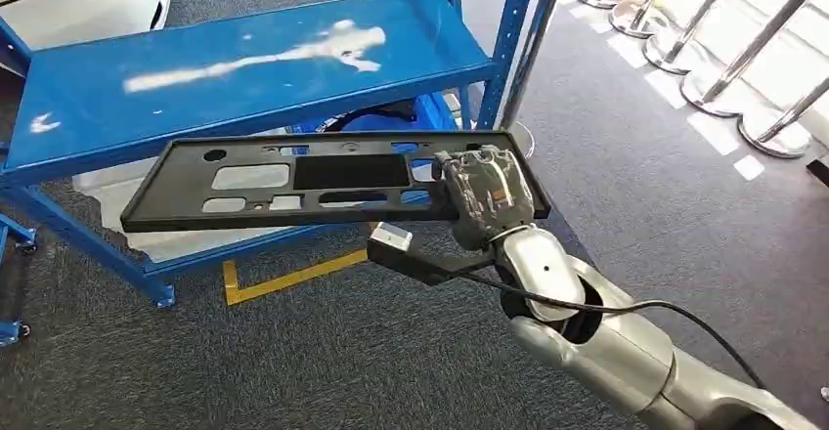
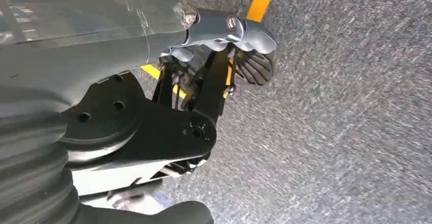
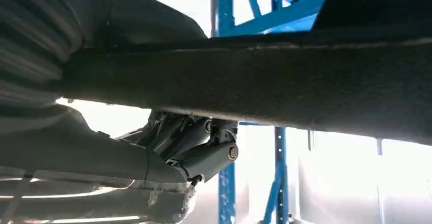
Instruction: Take the parts from the cabinet and place them on the table.
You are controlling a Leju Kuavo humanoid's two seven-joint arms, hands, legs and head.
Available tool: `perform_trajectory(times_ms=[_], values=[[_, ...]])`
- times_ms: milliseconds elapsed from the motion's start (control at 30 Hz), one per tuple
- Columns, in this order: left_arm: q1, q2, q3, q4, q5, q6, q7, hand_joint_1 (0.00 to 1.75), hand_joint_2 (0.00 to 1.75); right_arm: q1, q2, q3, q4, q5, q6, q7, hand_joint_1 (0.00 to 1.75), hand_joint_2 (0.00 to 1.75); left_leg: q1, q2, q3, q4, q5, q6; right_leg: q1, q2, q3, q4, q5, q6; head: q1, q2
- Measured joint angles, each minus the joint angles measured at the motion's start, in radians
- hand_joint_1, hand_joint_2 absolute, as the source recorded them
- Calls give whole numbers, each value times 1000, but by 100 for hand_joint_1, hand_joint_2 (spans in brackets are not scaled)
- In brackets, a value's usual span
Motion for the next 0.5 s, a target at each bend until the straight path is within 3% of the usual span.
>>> perform_trajectory(times_ms=[33, 67, 167, 200, 233, 267, 300, 333, 367, 400, 433, 467, 500], values=[[0, 0, 0, 0, 0, 0, 0, 0, 175, -1, 1, 0, 0, 0, 0, 0, 175, 175, -3, 2, -3, 0, 8, -7, 6, -32, 47, -87, -30, -4, 10, 0], [0, 0, 0, 0, 0, 0, 0, 0, 175, -2, 4, 0, 0, 0, -1, 0, 175, 175, -3, 6, -3, -2, 16, -15, 16, -27, 61, -116, -35, -15, 12, 0], [0, 0, -1, 0, 0, -1, 0, 0, 175, -2, 5, 0, 0, 0, -2, 0, 175, 175, -2, 21, 0, -19, 45, -36, 22, -8, 40, -114, -12, -36, 10, 0], [0, 0, -1, 0, 0, -1, 0, 0, 175, -2, 6, 1, 0, 0, -2, 0, 175, 175, 2, 13, -8, -12, 34, -42, 8, -6, 36, -126, 8, -48, 8, 0], [1, 0, -1, 0, 0, -1, 1, 0, 175, -4, 8, 1, 0, 0, -2, 0, 175, 175, 1, -13, -23, 21, -18, -45, 13, -1, 20, -126, 22, -54, 5, 0], [1, 0, -2, 0, 0, -1, 1, 0, 175, -4, 11, 2, 0, 0, -2, 0, 175, 175, 1, -27, -42, 83, -87, -43, 14, 3, 4, -124, 33, -65, -4, 0], [4, 0, -2, 0, 0, -1, 2, 0, 175, -3, 15, 2, 0, 0, -2, 0, 175, 175, -1, -34, -58, 153, -141, -42, 16, 9, -9, -123, 43, -67, -13, 0], [5, 0, -2, 0, 0, -1, 2, 0, 175, -1, 16, 3, 0, 0, -2, 0, 175, 175, -2, -39, -76, 239, -186, -41, 21, 18, -27, -121, 56, -71, -23, 0], [5, 0, -2, 0, 0, -1, 3, 0, 175, -1, 18, 4, 1, 0, -2, 0, 175, 175, -3, -39, -80, 287, -195, -40, 25, 24, -41, -118, 66, -73, -28, 0], [4, 0, -2, 0, 0, -1, 3, 0, 175, -1, 18, 4, 2, 0, -2, 0, 175, 175, -5, -39, -67, 300, -175, -38, 27, 32, -59, -113, 77, -72, -30, 0], [4, 0, -2, 0, 0, -1, 3, 0, 175, -1, 18, 4, 3, 0, -2, 0, 175, 175, -8, -40, -33, 274, -140, -34, 28, 40, -76, -107, 86, -70, -32, 0], [4, 0, -2, 0, -1, -1, 3, 0, 175, -1, 18, 4, 3, -2, -3, 0, 175, 175, -10, -42, 14, 214, -108, -29, 28, 48, -92, -101, 94, -66, -35, 0], [4, 0, -2, 0, -5, -2, 3, 0, 175, -1, 19, 4, 3, -7, -5, -1, 175, 175, -10, -53, 80, 122, -89, -22, 28, 56, -108, -94, 104, -61, -40, 0]])
